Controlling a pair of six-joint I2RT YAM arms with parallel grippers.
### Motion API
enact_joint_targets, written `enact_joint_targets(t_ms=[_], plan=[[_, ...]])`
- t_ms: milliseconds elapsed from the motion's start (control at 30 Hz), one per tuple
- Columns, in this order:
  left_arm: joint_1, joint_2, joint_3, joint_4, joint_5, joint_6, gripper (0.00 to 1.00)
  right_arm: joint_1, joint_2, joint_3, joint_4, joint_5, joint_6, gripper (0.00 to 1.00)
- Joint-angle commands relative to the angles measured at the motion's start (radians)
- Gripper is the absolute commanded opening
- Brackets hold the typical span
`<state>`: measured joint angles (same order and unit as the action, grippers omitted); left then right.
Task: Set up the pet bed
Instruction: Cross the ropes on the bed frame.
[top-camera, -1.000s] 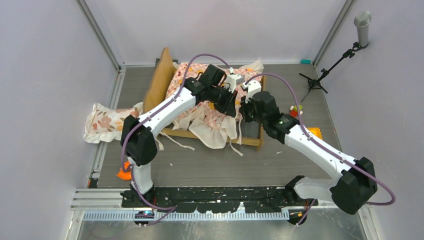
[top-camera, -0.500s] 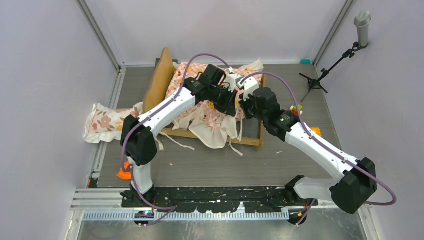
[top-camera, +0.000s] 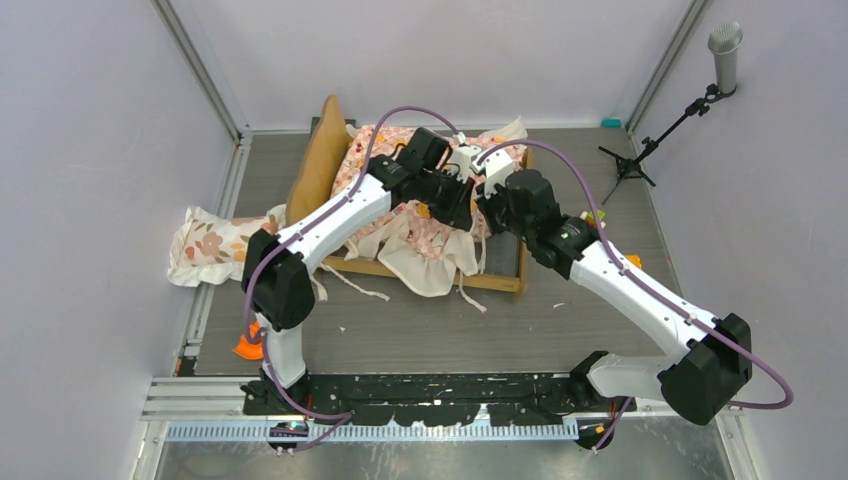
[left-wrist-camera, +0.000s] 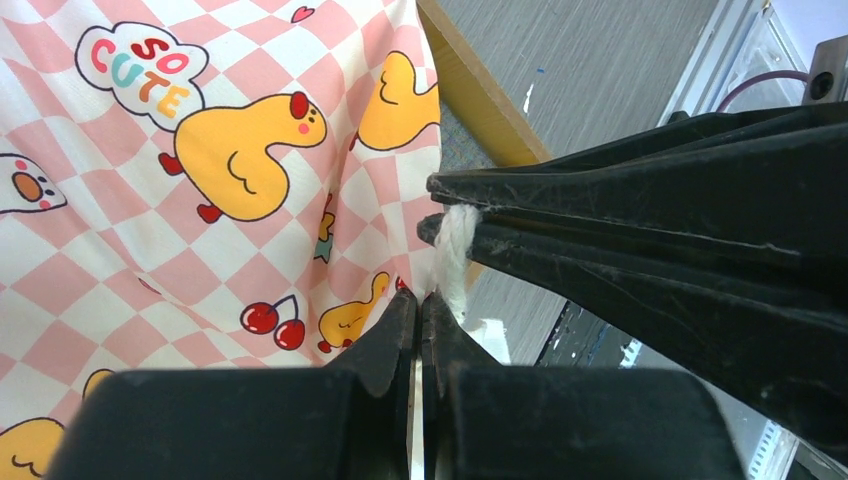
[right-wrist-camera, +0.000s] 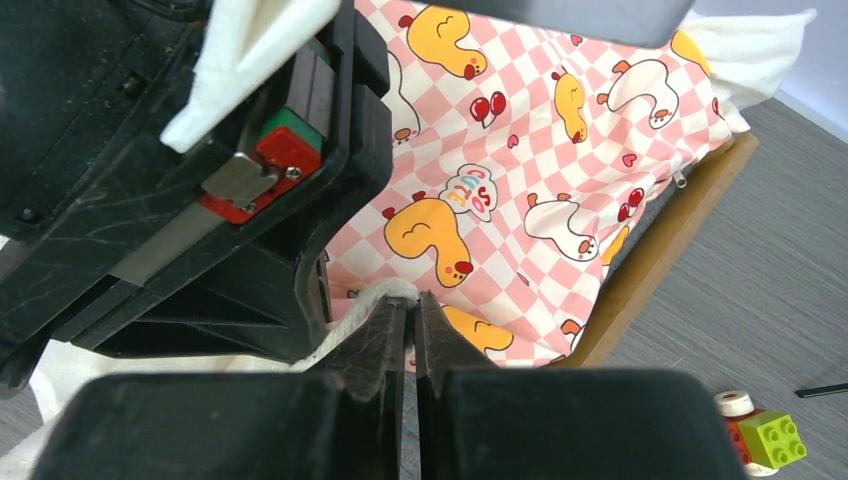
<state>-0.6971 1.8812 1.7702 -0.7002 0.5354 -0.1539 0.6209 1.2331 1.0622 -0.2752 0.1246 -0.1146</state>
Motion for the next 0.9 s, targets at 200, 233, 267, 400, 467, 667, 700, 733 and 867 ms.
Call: enact_joint_targets(t_ms=[200, 233, 267, 400, 467, 667, 700, 733, 867], plan=[[0.013, 0.005, 0.011, 0.011, 0.026, -0.005, 0.00, 0.003, -0.057, 0.065, -0.078, -0.142, 0.050, 0.08], [0.013, 0.006, 0.011, 0.010, 0.025, -0.006, 0.00, 0.002, -0.062, 0.066, -0.087, -0.164, 0.058, 0.08], [0.013, 0.005, 0.009, 0.010, 0.026, -0.006, 0.00, 0.003, -0.068, 0.068, -0.096, -0.179, 0.065, 0.08], [0.014, 0.007, 0.003, 0.012, 0.024, -0.010, 0.00, 0.002, -0.077, 0.076, -0.144, -0.211, 0.100, 0.08], [0.014, 0.010, 0.002, 0.013, 0.024, -0.012, 0.00, 0.002, -0.080, 0.076, -0.164, -0.224, 0.113, 0.08], [0.013, 0.013, 0.000, 0.013, 0.027, -0.014, 0.00, 0.002, -0.084, 0.069, -0.211, -0.237, 0.175, 0.08], [0.014, 0.015, 0.000, 0.014, 0.027, -0.015, 0.00, 0.002, -0.085, 0.068, -0.216, -0.239, 0.179, 0.08], [0.014, 0.016, 0.000, 0.013, 0.028, -0.015, 0.00, 0.002, -0.086, 0.067, -0.218, -0.242, 0.183, 0.08], [0.015, 0.015, -0.003, 0.013, 0.027, -0.014, 0.00, 0.004, -0.086, 0.083, -0.248, -0.250, 0.195, 0.07]])
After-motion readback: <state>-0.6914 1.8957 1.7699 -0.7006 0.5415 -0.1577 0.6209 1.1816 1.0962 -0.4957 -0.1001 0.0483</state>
